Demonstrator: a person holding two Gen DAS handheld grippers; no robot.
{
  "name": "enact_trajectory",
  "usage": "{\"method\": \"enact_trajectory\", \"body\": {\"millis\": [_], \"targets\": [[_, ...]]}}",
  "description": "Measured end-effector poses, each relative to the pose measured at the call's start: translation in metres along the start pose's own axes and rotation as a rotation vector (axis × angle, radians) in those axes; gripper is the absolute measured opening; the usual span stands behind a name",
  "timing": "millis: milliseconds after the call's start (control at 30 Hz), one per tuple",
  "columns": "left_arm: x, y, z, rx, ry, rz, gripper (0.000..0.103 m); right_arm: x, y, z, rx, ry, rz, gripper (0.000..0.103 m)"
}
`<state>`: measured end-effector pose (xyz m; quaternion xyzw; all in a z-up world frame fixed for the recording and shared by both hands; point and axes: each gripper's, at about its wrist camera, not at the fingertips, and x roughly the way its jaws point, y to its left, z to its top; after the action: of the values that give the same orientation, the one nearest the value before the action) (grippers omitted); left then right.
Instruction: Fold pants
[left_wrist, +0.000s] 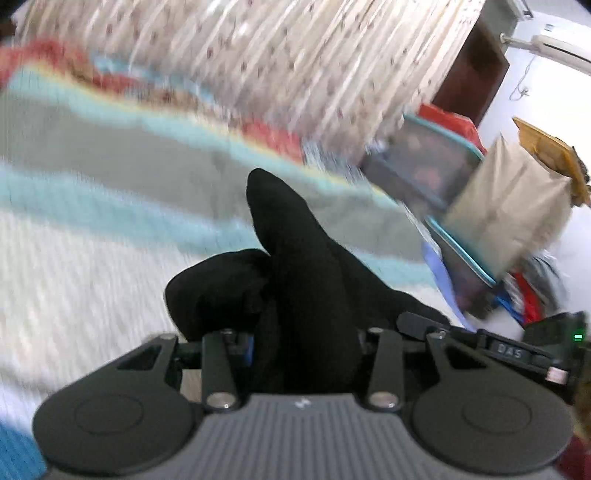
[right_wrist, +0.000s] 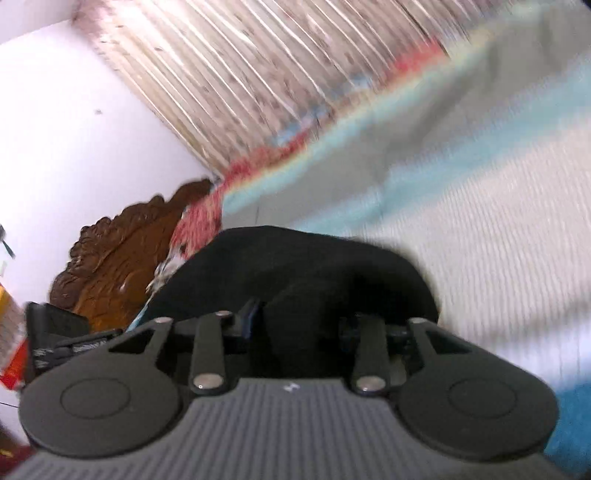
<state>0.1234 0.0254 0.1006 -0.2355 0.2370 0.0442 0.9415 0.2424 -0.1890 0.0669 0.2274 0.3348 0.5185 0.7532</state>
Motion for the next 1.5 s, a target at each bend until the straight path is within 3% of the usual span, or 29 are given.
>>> {"method": "enact_trajectory", "body": {"millis": [100, 167, 233, 267, 300, 333, 400, 433, 533, 667, 833, 1100, 1233, 1333, 1500], "targets": [[0.041, 0.022, 0.012, -0.01, -0.005, 0.061, 0.04, 0.033, 0.004, 0.022, -0.097, -0.075, -0.05, 0.035], [0.084, 0.045, 0.005, -0.053, 0.061, 0.13, 0.046, 0.065, -0.008, 0.027, -0.11, -0.071, -0.11, 0.035], [0.125, 0.065, -0.012, -0.102, 0.178, 0.228, 0.044, 0.098, -0.026, 0.022, -0.102, -0.034, -0.205, 0.039], [0.141, 0.076, -0.024, -0.122, 0.235, 0.29, 0.055, 0.104, -0.044, 0.016, -0.085, 0.013, -0.262, 0.043], [0.147, 0.081, -0.033, -0.131, 0.229, 0.33, 0.063, 0.113, -0.058, 0.009, -0.061, 0.085, -0.305, 0.046], [0.145, 0.083, -0.038, -0.151, 0.2, 0.359, 0.077, 0.121, -0.068, -0.001, -0.044, 0.142, -0.345, 0.052], [0.138, 0.081, -0.041, -0.17, 0.181, 0.358, 0.078, 0.115, -0.083, -0.011, 0.003, 0.128, -0.353, 0.074], [0.135, 0.078, -0.041, -0.161, 0.179, 0.362, 0.078, 0.107, -0.088, -0.012, 0.048, 0.114, -0.345, 0.075], [0.121, 0.065, -0.045, -0.139, 0.172, 0.392, 0.077, 0.079, -0.094, -0.018, 0.137, 0.074, -0.33, 0.075], [0.096, 0.045, -0.051, -0.099, 0.172, 0.432, 0.078, 0.046, -0.086, -0.035, 0.174, 0.047, -0.381, 0.076], [0.065, 0.019, -0.068, -0.065, 0.192, 0.443, 0.078, 0.037, -0.069, -0.058, 0.109, 0.035, -0.458, 0.077], [0.02, -0.022, -0.104, -0.017, 0.228, 0.485, 0.082, -0.003, -0.037, -0.101, 0.038, 0.094, -0.494, 0.08], [-0.004, -0.039, -0.115, -0.001, 0.218, 0.504, 0.083, -0.013, -0.02, -0.12, 0.021, 0.119, -0.484, 0.082], [-0.019, -0.047, -0.123, 0.002, 0.201, 0.516, 0.091, -0.02, -0.008, -0.133, 0.013, 0.149, -0.476, 0.082], [-0.035, -0.058, -0.132, 0.018, 0.202, 0.508, 0.092, -0.027, 0.01, -0.144, -0.01, 0.181, -0.451, 0.082]]}}
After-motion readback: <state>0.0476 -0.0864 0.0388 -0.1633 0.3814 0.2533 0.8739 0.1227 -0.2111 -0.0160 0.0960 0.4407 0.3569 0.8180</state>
